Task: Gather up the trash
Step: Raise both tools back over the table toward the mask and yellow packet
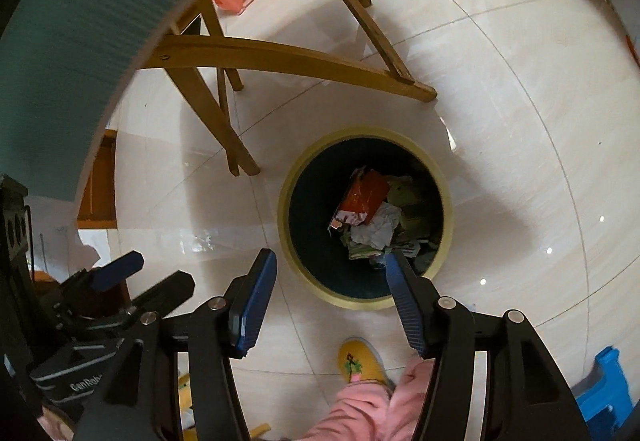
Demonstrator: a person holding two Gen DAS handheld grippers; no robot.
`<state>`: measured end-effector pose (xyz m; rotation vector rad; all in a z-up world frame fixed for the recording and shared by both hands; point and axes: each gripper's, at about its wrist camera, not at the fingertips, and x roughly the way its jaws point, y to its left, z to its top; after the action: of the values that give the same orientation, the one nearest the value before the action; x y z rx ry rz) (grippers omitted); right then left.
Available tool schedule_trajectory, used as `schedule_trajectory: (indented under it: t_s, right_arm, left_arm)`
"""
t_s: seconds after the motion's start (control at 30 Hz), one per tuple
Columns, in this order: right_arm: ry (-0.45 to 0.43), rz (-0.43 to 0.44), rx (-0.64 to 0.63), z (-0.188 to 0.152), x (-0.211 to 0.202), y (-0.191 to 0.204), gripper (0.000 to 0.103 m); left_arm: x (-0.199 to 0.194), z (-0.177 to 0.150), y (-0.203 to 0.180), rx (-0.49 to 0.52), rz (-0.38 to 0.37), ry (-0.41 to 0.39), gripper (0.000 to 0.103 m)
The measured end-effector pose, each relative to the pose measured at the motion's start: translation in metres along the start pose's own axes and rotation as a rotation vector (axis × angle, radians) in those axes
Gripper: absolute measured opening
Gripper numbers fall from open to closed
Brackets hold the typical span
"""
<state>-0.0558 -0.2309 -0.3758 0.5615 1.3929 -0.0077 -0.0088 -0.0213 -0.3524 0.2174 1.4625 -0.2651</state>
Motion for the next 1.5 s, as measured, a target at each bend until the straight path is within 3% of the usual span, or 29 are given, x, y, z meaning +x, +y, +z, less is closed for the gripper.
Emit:
schedule_trajectory:
  t_s: [0.33, 0.63, 0.9, 1.07, 1.23, 1.5]
  right_arm:
    - [-0.042, 0.003, -0.067, -0.005, -0.093, 0.032, 0.058]
    - [-0.147, 0.043, -0.171, 0.002, -0.236, 0.072, 0.058]
    - [-0.301, 0.1, -0.279, 0.021, -0.342, 0.104, 0.058]
    - [-0.398, 0.122, -0.382, 0.045, -0.392, 0.132, 0.058]
    - [-0.496, 0.135, -0.448, 0.082, -0.442, 0.162, 0.058]
    - [-0.619, 0.108, -0.51, 0.16, -0.501, 0.199, 0.059]
  left_arm:
    - [-0.069, -0.006, -0.003, -0.042, -0.007, -0.022, 0.085]
    - [-0.202, -0.006, -0.008, -0.11, -0.036, -0.108, 0.085]
    - [-0.324, 0.012, -0.017, -0.115, -0.028, -0.276, 0.085]
    - [-0.382, 0.03, -0.021, -0.105, -0.023, -0.359, 0.085]
    - [-0.44, 0.056, -0.028, -0.028, 0.052, -0.438, 0.085]
    - [-0.516, 0.132, -0.02, -0.011, 0.072, -0.557, 0.085]
